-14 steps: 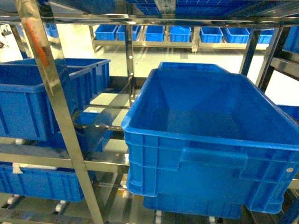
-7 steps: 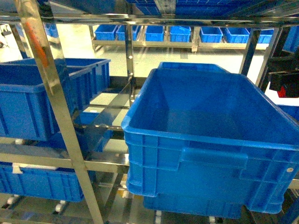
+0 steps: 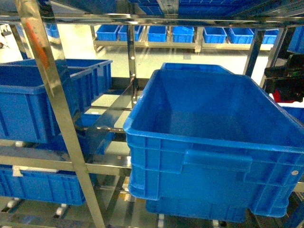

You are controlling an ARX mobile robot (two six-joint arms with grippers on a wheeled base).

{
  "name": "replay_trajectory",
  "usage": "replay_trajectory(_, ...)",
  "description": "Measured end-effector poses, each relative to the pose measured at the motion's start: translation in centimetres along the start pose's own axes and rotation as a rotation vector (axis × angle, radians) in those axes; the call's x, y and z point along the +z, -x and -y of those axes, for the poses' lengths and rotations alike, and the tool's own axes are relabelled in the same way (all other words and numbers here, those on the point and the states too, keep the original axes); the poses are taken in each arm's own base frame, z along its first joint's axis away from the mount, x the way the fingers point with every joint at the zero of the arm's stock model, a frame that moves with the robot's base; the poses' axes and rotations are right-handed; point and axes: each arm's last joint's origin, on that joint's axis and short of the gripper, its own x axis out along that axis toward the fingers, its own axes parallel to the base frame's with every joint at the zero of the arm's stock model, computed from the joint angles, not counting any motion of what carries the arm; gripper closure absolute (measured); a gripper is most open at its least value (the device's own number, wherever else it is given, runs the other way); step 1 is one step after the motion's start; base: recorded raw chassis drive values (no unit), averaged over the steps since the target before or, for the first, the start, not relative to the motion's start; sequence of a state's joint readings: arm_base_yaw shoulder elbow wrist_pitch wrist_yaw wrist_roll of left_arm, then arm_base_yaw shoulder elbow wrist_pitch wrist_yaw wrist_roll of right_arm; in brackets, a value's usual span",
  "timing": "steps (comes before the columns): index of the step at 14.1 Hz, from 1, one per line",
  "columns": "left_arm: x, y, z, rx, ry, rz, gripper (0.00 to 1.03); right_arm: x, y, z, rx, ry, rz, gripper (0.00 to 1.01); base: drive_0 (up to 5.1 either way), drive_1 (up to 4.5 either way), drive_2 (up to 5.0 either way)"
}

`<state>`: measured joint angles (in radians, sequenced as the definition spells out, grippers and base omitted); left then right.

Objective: Pick red block from blue box to shelf

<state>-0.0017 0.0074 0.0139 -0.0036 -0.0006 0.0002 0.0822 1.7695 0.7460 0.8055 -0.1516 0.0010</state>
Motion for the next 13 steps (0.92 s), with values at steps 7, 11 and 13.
replay_trajectory(7,0.0,0.0,0.0,0.0,0.0,0.0,0.05,-1.23,0.04,0.57,-0.015,-0.036,-0.015,0.74,0.0,0.0,0.0)
replay_trajectory(11,0.0,0.0,0.0,0.0,0.0,0.0,0.05,-1.17,0.04,0.34,-0.007,-0.037,-0.007,0.4,0.0,0.0,0.0)
replay_trajectory(13,0.0,0.0,0.0,0.0,0.0,0.0,0.05,-1.11,0.05,0.29,0.005,-0.036,0.001,0.2,0.0,0.0,0.0)
